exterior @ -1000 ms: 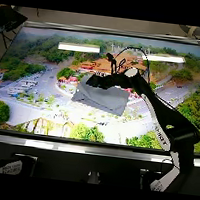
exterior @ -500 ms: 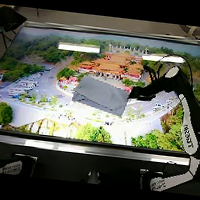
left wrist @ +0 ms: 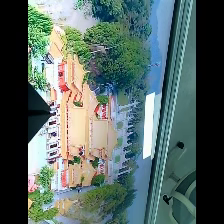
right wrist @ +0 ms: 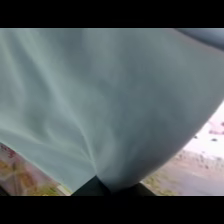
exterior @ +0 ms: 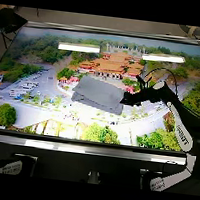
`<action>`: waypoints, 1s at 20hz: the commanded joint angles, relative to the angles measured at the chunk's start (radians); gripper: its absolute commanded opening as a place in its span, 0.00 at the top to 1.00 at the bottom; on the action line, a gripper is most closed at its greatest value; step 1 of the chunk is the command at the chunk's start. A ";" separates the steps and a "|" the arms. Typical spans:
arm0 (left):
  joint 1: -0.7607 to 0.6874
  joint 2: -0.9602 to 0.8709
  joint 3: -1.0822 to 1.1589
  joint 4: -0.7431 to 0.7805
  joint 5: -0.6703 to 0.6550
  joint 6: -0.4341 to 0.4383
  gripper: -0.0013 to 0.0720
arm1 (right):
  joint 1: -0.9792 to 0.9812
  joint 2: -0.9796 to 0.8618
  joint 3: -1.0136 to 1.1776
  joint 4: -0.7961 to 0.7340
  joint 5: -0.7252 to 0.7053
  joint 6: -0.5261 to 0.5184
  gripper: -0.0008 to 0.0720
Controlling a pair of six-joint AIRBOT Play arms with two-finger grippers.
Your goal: Fold the shirts.
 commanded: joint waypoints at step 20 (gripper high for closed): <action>-0.138 -0.017 -0.048 -0.002 0.006 -0.005 0.95 | -1.009 0.184 0.316 -0.598 0.531 -0.099 0.97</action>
